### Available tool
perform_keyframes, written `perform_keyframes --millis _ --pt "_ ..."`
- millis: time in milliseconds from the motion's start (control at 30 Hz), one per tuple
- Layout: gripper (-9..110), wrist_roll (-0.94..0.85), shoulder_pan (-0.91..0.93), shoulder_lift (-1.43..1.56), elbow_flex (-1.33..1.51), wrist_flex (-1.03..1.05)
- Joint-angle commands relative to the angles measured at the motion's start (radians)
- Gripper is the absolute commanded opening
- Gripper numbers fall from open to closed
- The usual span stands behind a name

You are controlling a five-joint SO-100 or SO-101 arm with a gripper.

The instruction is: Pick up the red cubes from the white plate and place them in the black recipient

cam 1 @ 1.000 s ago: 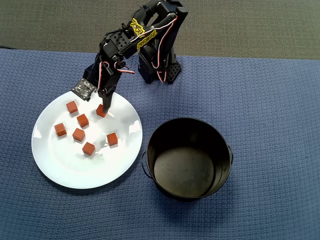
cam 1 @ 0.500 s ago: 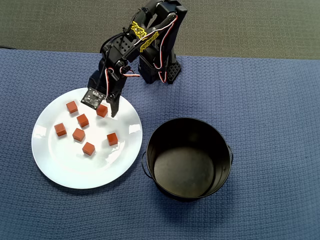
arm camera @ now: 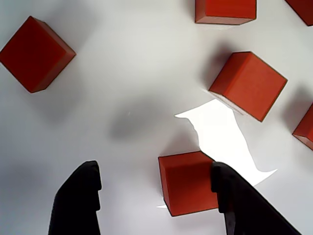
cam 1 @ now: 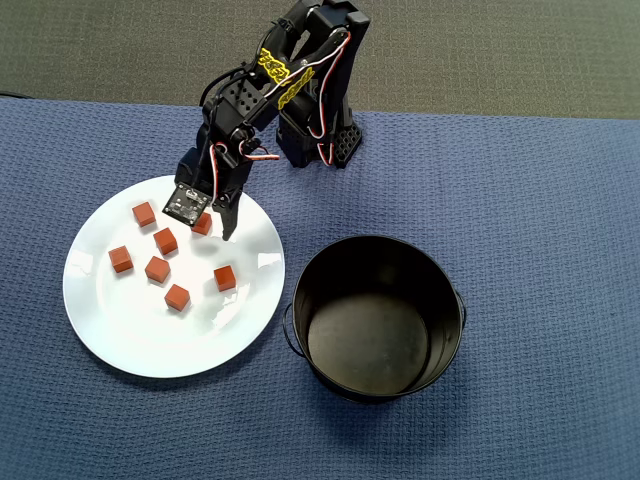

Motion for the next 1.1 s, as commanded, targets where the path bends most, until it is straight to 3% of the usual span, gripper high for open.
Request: perform_keyframes --millis 0,867,1067 --pt "22 -0.005 0.006 -0.002 -0.006 -0.026" --pt "24 -0.031 0.057 0.109 -0.043 0.097" --pt "24 0.178 0.066 0.071 -0.025 -0.031"
